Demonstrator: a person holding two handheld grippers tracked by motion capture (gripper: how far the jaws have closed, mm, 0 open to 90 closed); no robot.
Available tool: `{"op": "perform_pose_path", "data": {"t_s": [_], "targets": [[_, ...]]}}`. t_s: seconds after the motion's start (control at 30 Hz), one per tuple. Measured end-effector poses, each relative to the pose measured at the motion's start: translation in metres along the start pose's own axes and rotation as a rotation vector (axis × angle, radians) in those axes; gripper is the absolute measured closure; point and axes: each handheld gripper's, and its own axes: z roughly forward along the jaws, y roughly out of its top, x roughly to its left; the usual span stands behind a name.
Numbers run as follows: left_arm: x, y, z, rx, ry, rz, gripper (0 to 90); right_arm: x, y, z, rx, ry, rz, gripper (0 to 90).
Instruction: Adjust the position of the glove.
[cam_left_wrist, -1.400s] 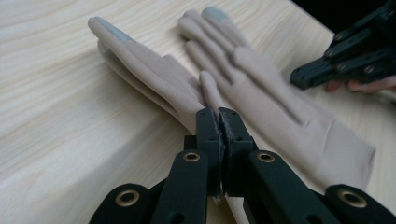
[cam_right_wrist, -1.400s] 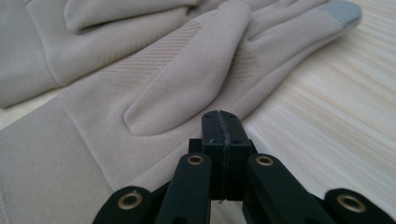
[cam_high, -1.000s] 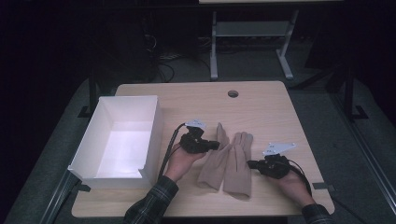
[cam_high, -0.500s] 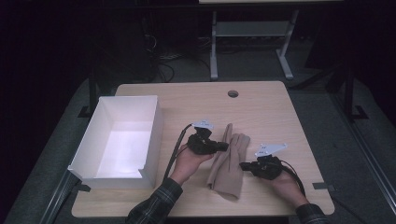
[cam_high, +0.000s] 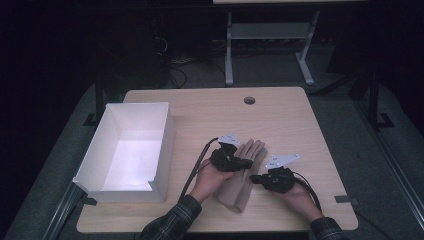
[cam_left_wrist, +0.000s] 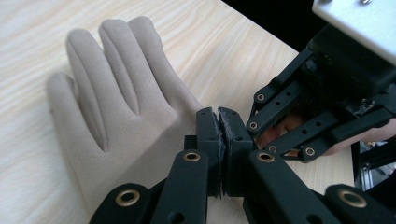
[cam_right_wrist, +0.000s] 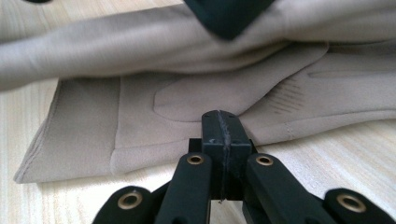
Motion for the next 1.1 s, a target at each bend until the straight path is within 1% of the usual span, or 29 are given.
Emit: {"op": "perform_pose_path", "data": {"t_s": [0.07,0.1,0.13,0.17,0.23,0.27,0.3,0.33,0.37,0.4,0.43,0.47,0.5,0.57,0.6,0.63,0.67,0.7,0.73,0.8,0.83,0.9,0.93,0.97,1.0,1.1], "targets": [[-0.001,-0.002,0.005,0.006,0.012,0.006,87.5,0.001,0.000,0.000,0.001,0.001,0.002,90.0],[-0.001,-0.002,0.008,0.004,0.011,0.000,87.3,0.001,0.000,0.000,0.001,0.002,0.002,90.0],[0.000,-0.003,0.009,0.008,0.012,0.005,87.0,0.001,0.000,0.000,0.002,0.002,0.002,90.0],[0.000,-0.003,0.011,0.002,0.012,-0.001,86.7,0.001,0.000,0.000,0.002,0.002,0.001,90.0],[0.000,-0.003,0.012,0.003,0.012,0.008,86.1,0.001,0.000,-0.001,0.002,0.004,-0.002,90.0],[-0.002,-0.003,0.013,-0.004,0.014,0.004,85.1,0.001,0.000,-0.002,0.005,0.003,-0.002,89.9],[-0.003,-0.002,0.012,-0.006,0.016,0.012,82.9,0.000,-0.001,-0.004,0.005,0.000,-0.012,88.2],[-0.004,-0.001,0.011,-0.006,0.014,0.024,79.5,0.000,-0.001,-0.006,0.010,-0.002,-0.003,85.6],[-0.009,0.000,0.009,-0.007,0.019,0.039,77.7,-0.004,-0.003,-0.014,-0.002,-0.015,0.001,81.0],[-0.009,0.000,0.009,-0.007,0.019,0.039,77.8,-0.004,-0.003,-0.014,-0.002,-0.015,0.001,81.0],[-0.013,0.000,0.007,-0.003,0.021,0.052,78.6,-0.010,-0.005,-0.022,-0.018,-0.041,0.013,75.9],[-0.013,0.000,0.007,-0.003,0.021,0.052,81.4,-0.010,-0.005,-0.022,-0.018,-0.041,0.013,75.9],[-0.014,-0.001,0.007,0.001,0.015,0.058,81.4,-0.013,-0.006,-0.026,-0.025,-0.053,0.019,72.7],[-0.015,-0.003,0.009,0.015,0.006,0.060,86.6,-0.020,-0.009,-0.035,-0.042,-0.081,0.050,64.1],[-0.017,-0.006,0.013,0.041,0.009,0.059,89.0,-0.025,-0.012,-0.042,-0.065,-0.125,0.059,55.4],[-0.017,-0.006,0.013,0.041,0.009,0.059,89.3,-0.025,-0.012,-0.042,-0.065,-0.125,0.059,55.4],[-0.017,-0.009,0.016,0.062,0.024,0.060,89.3,-0.027,-0.013,-0.044,-0.074,-0.144,0.055,53.0],[-0.017,-0.012,0.018,0.067,0.020,0.054,89.4,-0.030,-0.016,-0.047,-0.087,-0.169,0.052,49.3],[-0.017,-0.013,0.019,0.072,0.020,0.049,89.4,-0.033,-0.017,-0.048,-0.092,-0.192,0.058,44.5],[-0.016,-0.016,0.020,0.096,0.033,0.058,89.4,-0.037,-0.020,-0.049,-0.094,-0.222,0.066,41.0],[-0.015,-0.017,0.020,0.108,0.039,0.056,89.5,-0.039,-0.021,-0.050,-0.089,-0.233,0.076,39.3],[-0.014,-0.020,0.019,0.129,0.068,0.070,89.5,-0.043,-0.023,-0.049,-0.086,-0.259,0.086,36.7],[-0.014,-0.022,0.018,0.136,0.078,0.073,89.4,-0.045,-0.025,-0.048,-0.080,-0.263,0.090,36.1],[-0.013,-0.023,0.017,0.143,0.078,0.075,89.5,-0.046,-0.026,-0.047,-0.068,-0.275,0.096,35.2],[-0.013,-0.024,0.014,0.148,0.080,0.075,89.5,-0.047,-0.027,-0.047,-0.066,-0.280,0.091,35.0],[-0.012,-0.026,0.007,0.160,0.095,0.085,89.3,-0.048,-0.030,-0.043,-0.039,-0.302,0.095,33.4]]}}
